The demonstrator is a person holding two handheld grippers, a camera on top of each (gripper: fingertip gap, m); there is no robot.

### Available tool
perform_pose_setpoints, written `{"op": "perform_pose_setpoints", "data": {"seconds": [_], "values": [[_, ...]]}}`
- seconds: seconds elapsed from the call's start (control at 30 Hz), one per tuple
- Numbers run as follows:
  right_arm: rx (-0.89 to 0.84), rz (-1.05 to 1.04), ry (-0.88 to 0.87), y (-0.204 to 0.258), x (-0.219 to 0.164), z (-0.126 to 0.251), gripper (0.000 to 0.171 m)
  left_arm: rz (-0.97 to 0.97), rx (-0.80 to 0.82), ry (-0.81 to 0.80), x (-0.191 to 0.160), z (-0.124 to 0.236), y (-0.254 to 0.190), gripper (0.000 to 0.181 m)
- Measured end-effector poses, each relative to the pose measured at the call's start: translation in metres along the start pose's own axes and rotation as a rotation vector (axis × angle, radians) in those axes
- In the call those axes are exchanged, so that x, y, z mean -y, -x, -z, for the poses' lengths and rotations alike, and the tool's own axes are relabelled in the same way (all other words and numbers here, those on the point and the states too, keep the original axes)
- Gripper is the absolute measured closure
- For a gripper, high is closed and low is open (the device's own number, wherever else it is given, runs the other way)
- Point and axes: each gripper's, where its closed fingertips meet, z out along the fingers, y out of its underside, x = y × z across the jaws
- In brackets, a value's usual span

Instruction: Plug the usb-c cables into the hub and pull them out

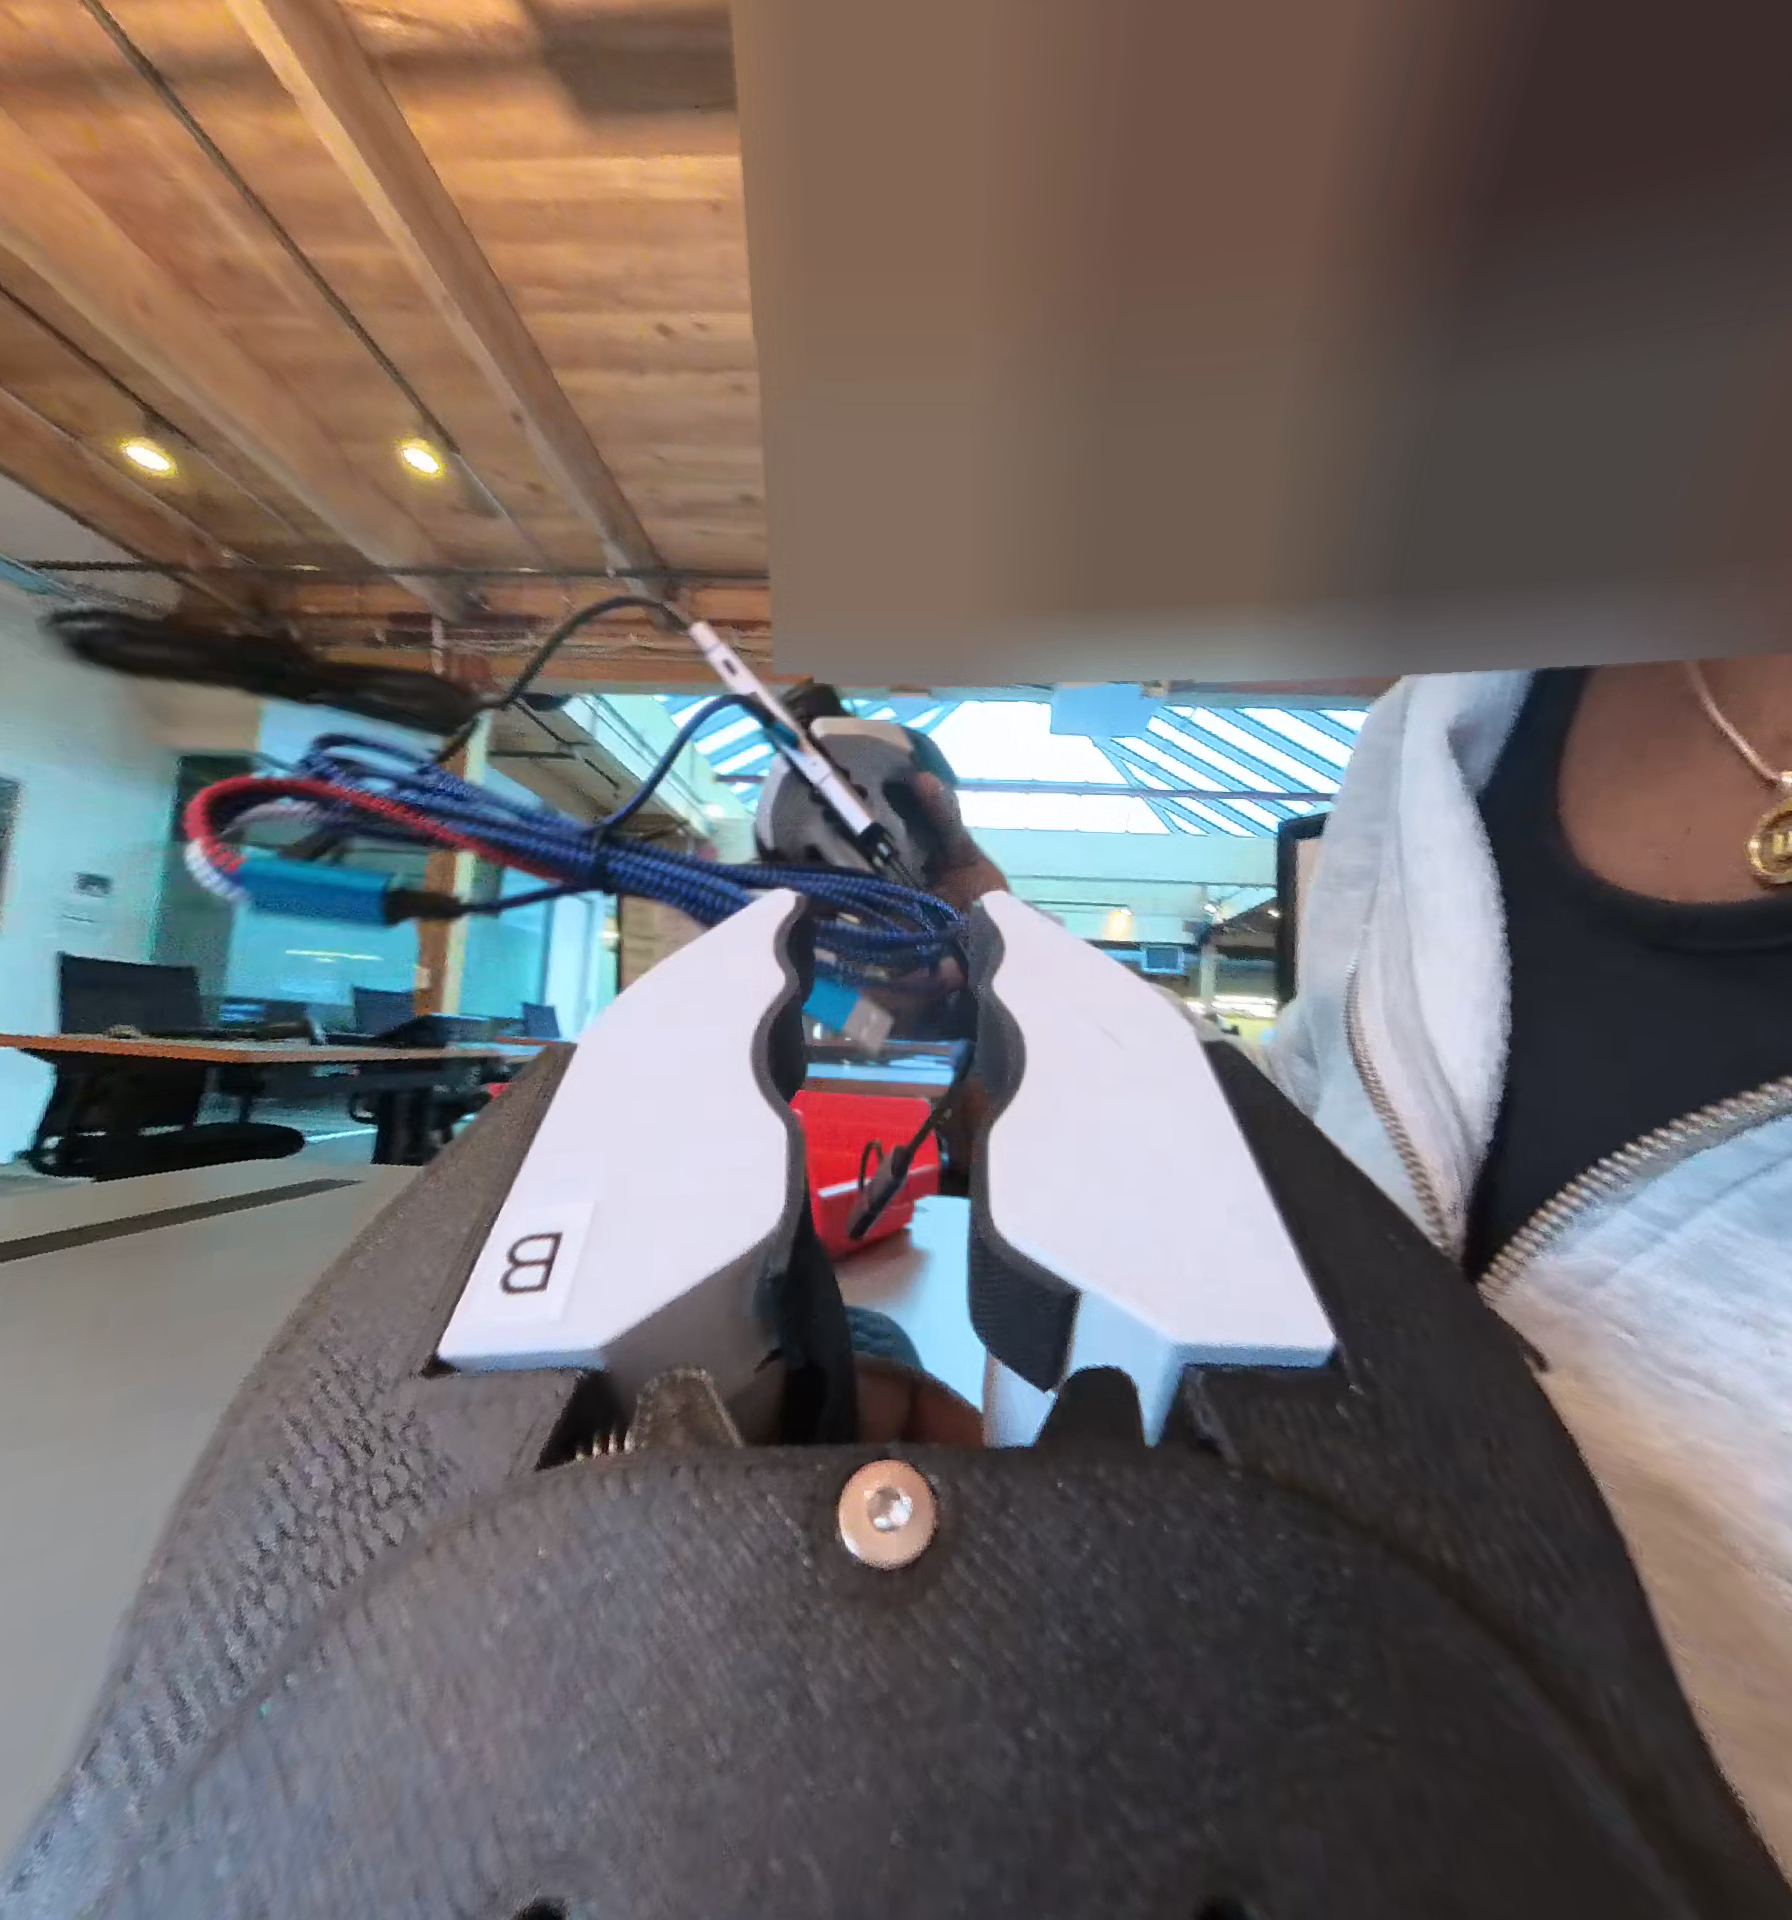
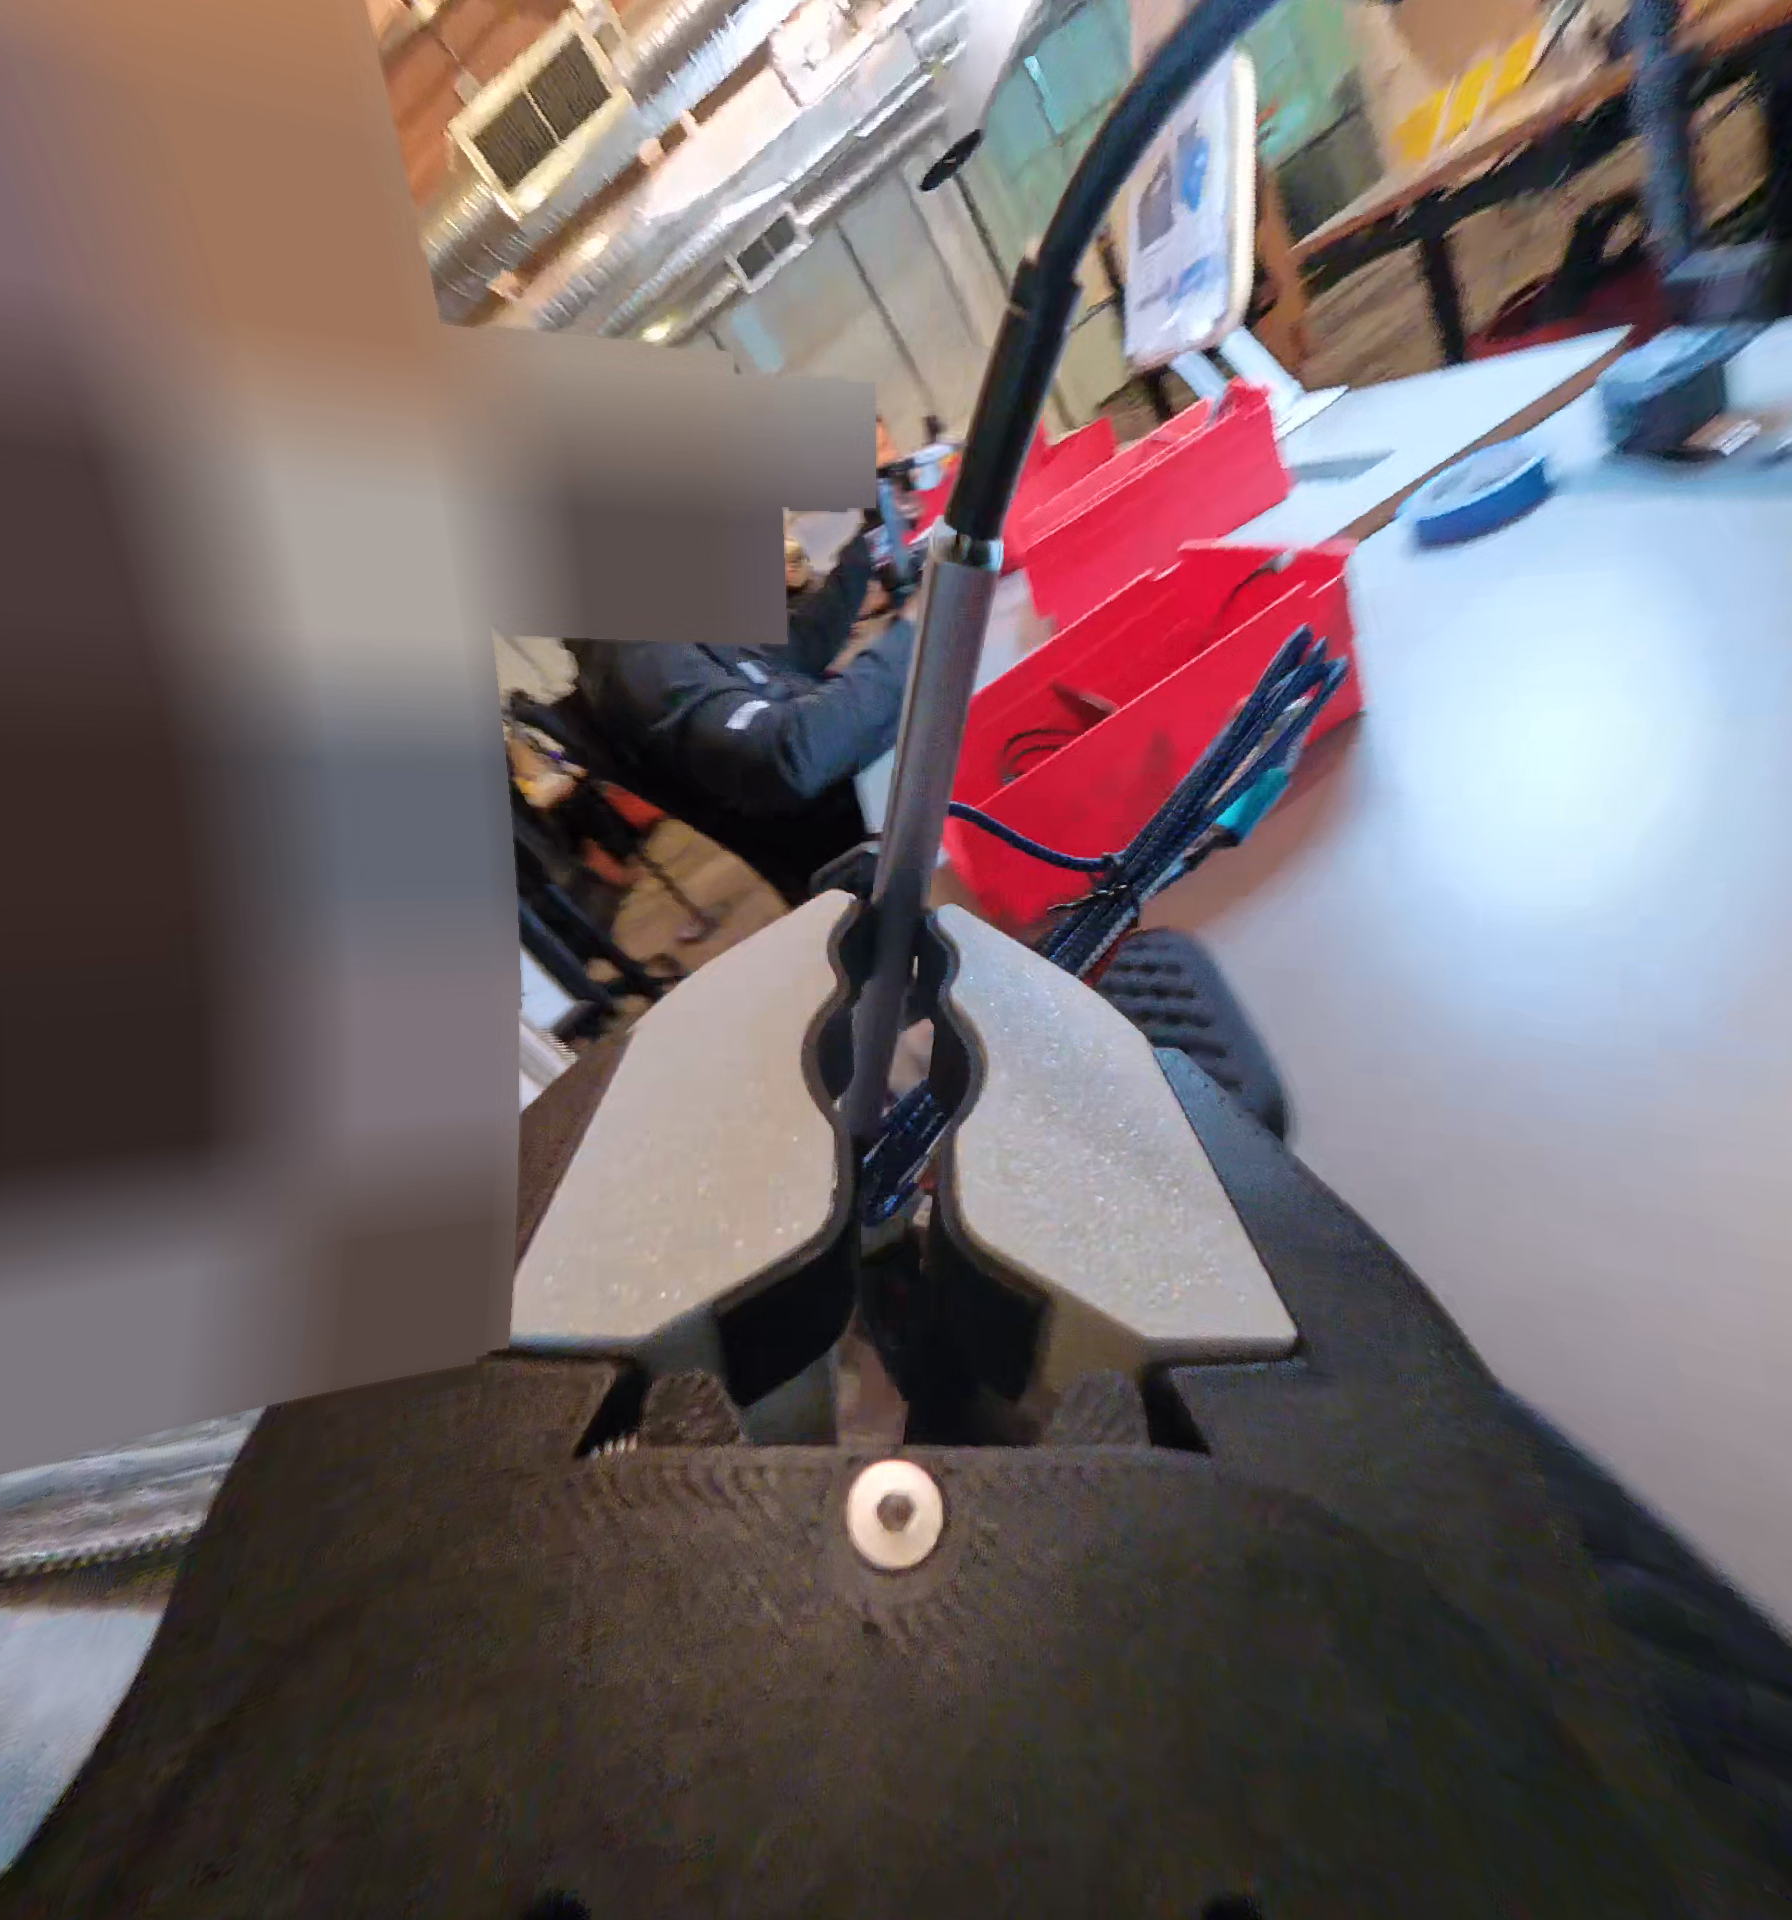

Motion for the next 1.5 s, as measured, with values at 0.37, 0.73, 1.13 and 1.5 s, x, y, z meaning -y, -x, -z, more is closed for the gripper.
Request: {"op": "perform_pose_setpoints", "data": {"seconds": [0.37, 0.73, 1.13, 1.5], "values": [[-0.716, 0.57, -0.182, -0.017, 0.124, 0.153, 0.162, -0.006, 0.097, -0.022, 0.002, 0.002, 0.014, 0.152], [-1.358, 0.589, -0.252, -0.103, 0.09, 0.306, 0.162, 0.012, 0.13, -0.03, 0.003, 0.003, 0.021, 0.152], [-1.38, 0.337, -0.346, -0.127, 0.055, 0.351, 0.163, 0.025, 0.145, -0.038, 0.003, 0.004, 0.024, 0.153], [-1.547, 0.468, 0.059, -0.043, 0.091, 0.376, 0.163, 0.034, 0.152, -0.043, 0.004, 0.005, 0.026, 0.153]]}}
